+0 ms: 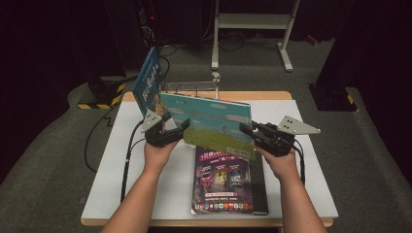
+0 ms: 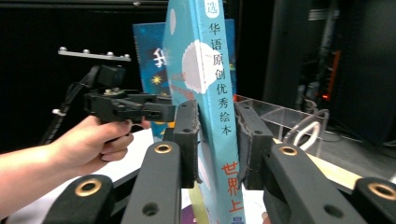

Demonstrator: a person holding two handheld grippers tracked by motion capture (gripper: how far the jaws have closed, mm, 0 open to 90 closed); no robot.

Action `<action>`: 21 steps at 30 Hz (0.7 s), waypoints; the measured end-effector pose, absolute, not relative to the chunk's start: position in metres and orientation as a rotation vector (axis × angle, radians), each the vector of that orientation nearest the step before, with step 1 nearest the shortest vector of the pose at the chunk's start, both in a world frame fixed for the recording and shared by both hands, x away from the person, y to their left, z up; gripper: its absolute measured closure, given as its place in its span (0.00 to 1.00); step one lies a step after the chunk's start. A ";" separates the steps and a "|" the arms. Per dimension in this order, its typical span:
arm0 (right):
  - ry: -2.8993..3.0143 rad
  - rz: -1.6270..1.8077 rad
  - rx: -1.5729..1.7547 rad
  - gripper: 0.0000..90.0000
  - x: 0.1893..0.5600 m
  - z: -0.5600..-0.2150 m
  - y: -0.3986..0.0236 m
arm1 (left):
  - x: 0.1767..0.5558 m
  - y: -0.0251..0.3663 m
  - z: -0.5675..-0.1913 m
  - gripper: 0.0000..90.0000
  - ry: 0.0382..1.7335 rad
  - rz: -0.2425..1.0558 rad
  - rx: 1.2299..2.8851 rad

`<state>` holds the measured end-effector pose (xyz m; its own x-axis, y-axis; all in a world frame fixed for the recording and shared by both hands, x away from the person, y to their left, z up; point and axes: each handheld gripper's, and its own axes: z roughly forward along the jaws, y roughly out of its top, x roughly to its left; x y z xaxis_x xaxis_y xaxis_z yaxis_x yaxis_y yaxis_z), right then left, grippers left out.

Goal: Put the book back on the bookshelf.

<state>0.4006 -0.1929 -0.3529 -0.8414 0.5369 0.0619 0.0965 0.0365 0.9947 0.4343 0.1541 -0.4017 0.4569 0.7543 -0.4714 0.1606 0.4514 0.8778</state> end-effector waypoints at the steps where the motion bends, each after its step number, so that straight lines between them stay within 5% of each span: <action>1: 1.994 1.869 0.627 0.82 0.401 -0.353 -0.194 | 0.435 0.154 -0.402 0.23 1.059 0.470 1.067; 4: 2.006 1.858 0.554 0.88 0.399 -0.353 -0.193 | 0.433 0.154 -0.402 0.34 1.089 0.571 1.084; 21: 1.906 1.771 0.640 0.90 0.375 -0.352 -0.165 | 0.390 0.170 -0.424 0.33 1.129 0.585 1.196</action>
<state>0.3747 -0.1651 -0.3516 -0.7870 0.6167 -0.0180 0.0273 0.0639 0.9976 0.3902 0.1702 -0.4236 0.3772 0.8502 -0.3673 0.1898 0.3172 0.9292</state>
